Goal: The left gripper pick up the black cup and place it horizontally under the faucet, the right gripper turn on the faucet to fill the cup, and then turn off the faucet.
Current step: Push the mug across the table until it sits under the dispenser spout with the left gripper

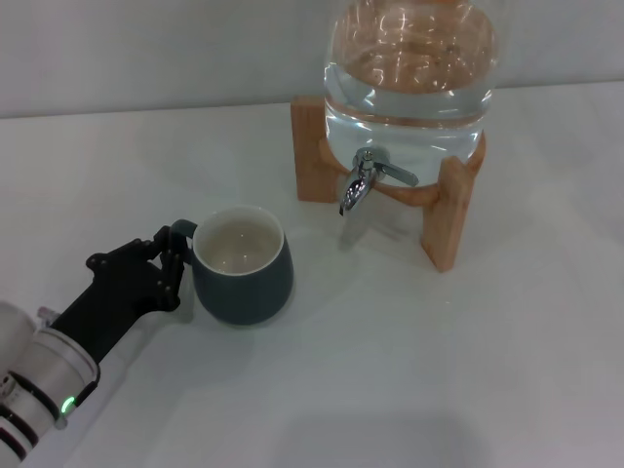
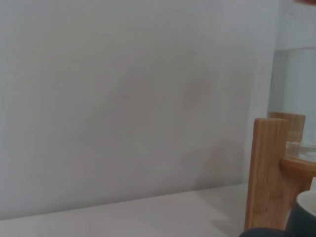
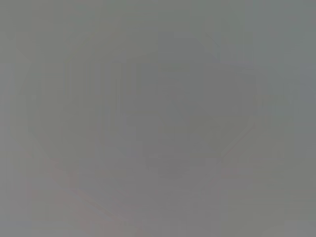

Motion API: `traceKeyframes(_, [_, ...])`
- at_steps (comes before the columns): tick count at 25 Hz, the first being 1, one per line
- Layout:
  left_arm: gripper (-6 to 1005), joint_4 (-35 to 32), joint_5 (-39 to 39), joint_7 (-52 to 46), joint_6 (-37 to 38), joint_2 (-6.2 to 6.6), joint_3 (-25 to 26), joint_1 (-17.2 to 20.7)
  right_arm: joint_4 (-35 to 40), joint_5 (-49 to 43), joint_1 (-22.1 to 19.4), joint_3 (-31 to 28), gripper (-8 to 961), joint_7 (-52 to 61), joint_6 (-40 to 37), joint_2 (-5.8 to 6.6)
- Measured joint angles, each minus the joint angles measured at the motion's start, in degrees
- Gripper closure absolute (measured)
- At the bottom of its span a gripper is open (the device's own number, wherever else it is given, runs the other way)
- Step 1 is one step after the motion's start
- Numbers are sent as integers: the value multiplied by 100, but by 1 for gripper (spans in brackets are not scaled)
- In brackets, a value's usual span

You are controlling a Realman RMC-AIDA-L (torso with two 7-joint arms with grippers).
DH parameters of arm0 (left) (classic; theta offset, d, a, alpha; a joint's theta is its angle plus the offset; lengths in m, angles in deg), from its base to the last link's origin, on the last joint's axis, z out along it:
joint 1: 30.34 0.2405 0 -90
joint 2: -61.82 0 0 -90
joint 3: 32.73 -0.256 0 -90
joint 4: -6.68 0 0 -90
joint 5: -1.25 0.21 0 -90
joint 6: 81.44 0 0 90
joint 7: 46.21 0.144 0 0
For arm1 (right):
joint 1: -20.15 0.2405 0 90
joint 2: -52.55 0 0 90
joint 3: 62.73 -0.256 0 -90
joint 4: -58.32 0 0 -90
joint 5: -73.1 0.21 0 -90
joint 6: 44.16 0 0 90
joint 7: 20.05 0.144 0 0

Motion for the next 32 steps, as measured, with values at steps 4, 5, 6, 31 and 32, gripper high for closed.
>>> traceKeyframes(4, [883,35,19,0,107,-11,0,-62,0,0,-7,0,111,0,0,0])
traceKeyframes(5, [883,45,39,0,116,-18,0,-64,0,0,-11,0,111,0,1,0])
traceKeyframes(6, [883,45,39,0,116,-18,0,-64,0,0,-11,0,111,0,1,0])
traceKeyframes(31, [883,197,72,-276,401,-3,-44,-323,-5,0,-33,53,111,0,10,44])
traceKeyframes(32, [883,198,72,-277,406,-3,-44,-336,-5,0,-33,53,111,0,10,44])
